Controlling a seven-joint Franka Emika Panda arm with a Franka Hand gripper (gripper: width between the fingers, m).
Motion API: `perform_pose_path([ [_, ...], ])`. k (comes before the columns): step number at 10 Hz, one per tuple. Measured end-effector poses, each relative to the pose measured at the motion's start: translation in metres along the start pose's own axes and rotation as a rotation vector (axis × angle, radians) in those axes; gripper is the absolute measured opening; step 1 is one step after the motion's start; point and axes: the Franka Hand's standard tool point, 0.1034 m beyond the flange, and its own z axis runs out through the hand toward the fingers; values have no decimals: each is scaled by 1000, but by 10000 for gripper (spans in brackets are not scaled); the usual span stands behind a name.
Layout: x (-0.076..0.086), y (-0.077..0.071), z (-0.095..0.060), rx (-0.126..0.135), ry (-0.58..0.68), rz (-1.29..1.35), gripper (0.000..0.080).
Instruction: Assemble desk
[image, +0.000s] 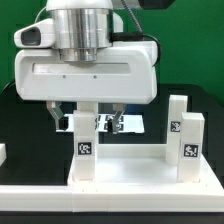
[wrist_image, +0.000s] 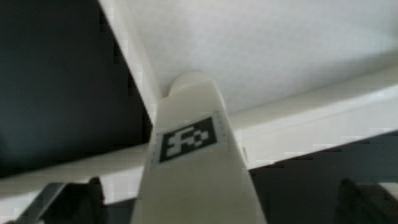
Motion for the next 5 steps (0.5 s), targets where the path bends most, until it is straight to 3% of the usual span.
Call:
perform_pose_path([
  [2, 1, 2, 0, 1, 1, -48, 648],
  [3, 1, 2, 0, 1, 1, -47, 539],
  [4, 1, 3, 0, 1, 1, -45, 364],
  [5, 1, 2, 0, 2, 1, 57, 364],
])
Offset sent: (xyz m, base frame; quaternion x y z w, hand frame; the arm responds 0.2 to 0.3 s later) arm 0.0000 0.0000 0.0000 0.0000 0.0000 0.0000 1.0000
